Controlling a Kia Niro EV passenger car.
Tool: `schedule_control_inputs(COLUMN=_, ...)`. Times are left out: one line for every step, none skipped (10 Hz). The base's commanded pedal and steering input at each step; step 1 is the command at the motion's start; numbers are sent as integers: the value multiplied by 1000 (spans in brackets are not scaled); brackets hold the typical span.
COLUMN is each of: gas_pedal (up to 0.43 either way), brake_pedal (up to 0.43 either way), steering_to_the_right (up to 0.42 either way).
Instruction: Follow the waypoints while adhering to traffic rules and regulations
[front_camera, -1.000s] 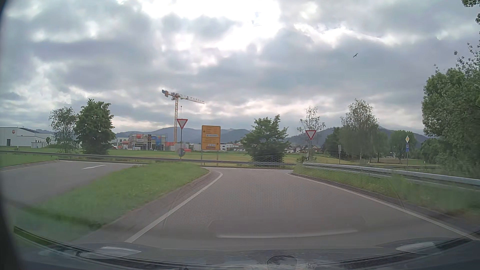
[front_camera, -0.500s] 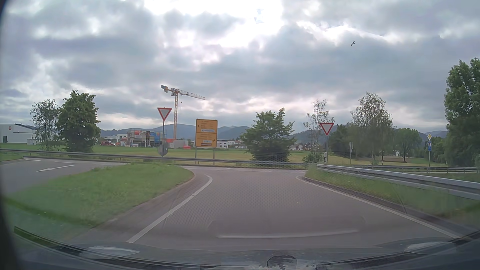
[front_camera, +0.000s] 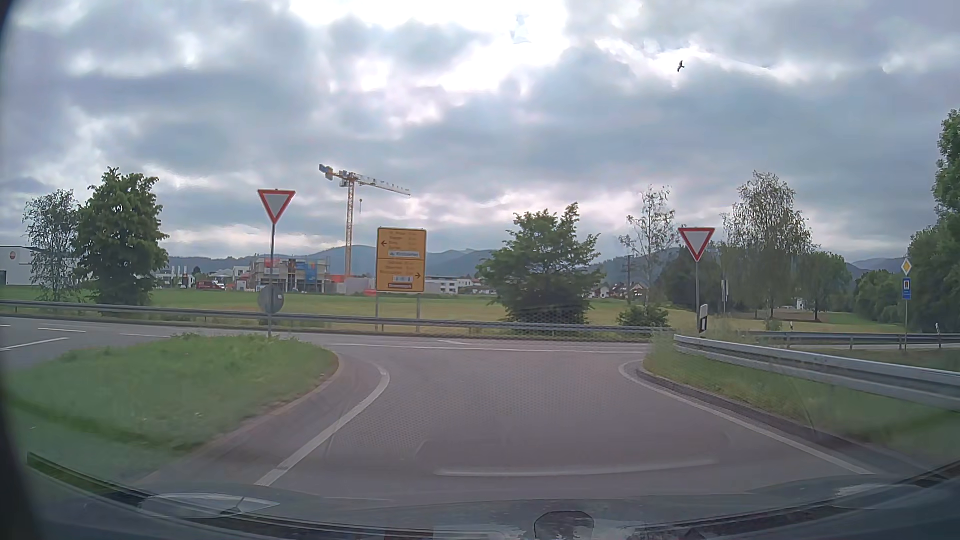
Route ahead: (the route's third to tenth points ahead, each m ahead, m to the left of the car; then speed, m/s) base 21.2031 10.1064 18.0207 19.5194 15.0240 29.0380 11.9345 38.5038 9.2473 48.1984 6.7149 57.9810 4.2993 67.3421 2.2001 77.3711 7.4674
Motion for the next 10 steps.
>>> schedule_control_inputs(gas_pedal=0, brake_pedal=274, steering_to_the_right=-5)
schedule_control_inputs(gas_pedal=0, brake_pedal=274, steering_to_the_right=-8)
schedule_control_inputs(gas_pedal=0, brake_pedal=280, steering_to_the_right=-10)
schedule_control_inputs(gas_pedal=0, brake_pedal=280, steering_to_the_right=-16)
schedule_control_inputs(gas_pedal=0, brake_pedal=280, steering_to_the_right=-29)
schedule_control_inputs(gas_pedal=0, brake_pedal=274, steering_to_the_right=-37)
schedule_control_inputs(gas_pedal=0, brake_pedal=250, steering_to_the_right=-48)
schedule_control_inputs(gas_pedal=0, brake_pedal=232, steering_to_the_right=-60)
schedule_control_inputs(gas_pedal=0, brake_pedal=232, steering_to_the_right=-75)
schedule_control_inputs(gas_pedal=0, brake_pedal=232, steering_to_the_right=-91)
